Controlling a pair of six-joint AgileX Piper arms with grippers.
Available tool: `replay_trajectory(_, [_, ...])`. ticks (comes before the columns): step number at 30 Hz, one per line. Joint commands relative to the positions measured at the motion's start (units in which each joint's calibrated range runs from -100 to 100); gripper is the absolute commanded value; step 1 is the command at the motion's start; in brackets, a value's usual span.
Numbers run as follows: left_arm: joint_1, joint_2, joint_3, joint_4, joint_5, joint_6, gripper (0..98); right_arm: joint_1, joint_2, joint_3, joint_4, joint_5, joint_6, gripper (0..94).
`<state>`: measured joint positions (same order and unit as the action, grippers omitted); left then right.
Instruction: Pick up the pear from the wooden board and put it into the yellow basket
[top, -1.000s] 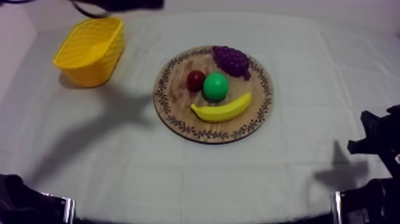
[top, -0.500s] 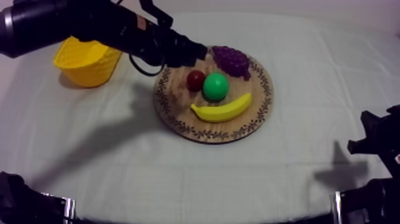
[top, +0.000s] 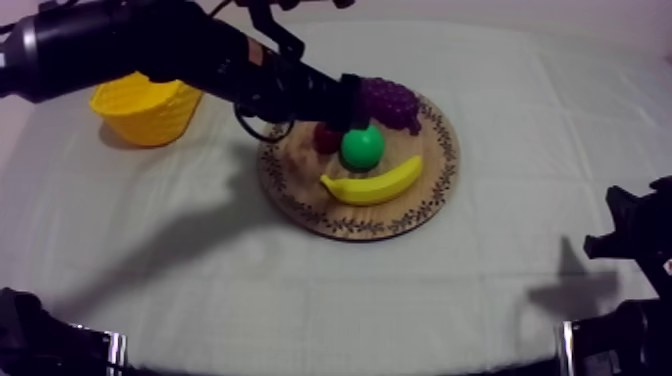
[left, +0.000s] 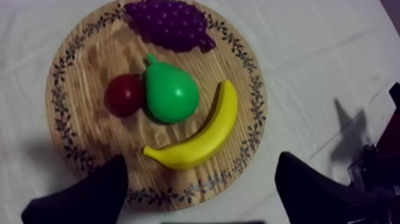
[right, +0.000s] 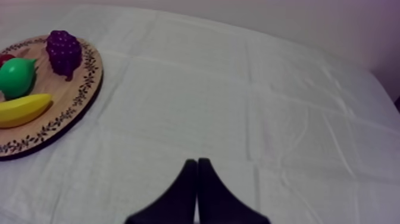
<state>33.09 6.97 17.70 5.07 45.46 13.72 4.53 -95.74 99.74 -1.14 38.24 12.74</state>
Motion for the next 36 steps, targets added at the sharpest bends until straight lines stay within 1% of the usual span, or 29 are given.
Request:
replay_trajectory(1, [-0.1,1.6,-0.7,0.07,0.4,0.4,89.4,0.0,0.0,0.0,0.0,0.0,0.0,0.3])
replay_trajectory(5, [-0.5,6.3,-4.9,1.16,3.0,0.6,88.8,0.0,0.0,0.0,0.0,0.0,0.0,0.3])
replay_trajectory(9, [-0.9,13.2,-12.9,2.23,9.2,1.5,85.2,0.0,0.0,0.0,0.0,0.0,0.0,0.3])
replay_trajectory(17, [-2.0,27.7,-27.4,5.25,21.2,4.0,76.6,0.0,0.0,0.0,0.0,0.0,0.0,0.3])
replay_trajectory(20, [-2.4,32.2,-31.4,6.34,24.6,4.5,74.4,0.0,0.0,0.0,0.0,0.0,0.0,0.3])
replay_trajectory(24, [-2.4,37.3,-36.8,7.38,27.6,4.2,72.2,0.0,0.0,0.0,0.0,0.0,0.0,0.3])
replay_trajectory(30, [-2.1,43.7,-45.1,7.86,31.1,3.1,67.6,0.0,0.0,0.0,0.0,0.0,0.0,0.3])
replay_trajectory(36, [-2.3,46.8,-51.3,7.1,32.9,2.2,61.0,0.0,0.0,0.0,0.0,0.0,0.0,0.3])
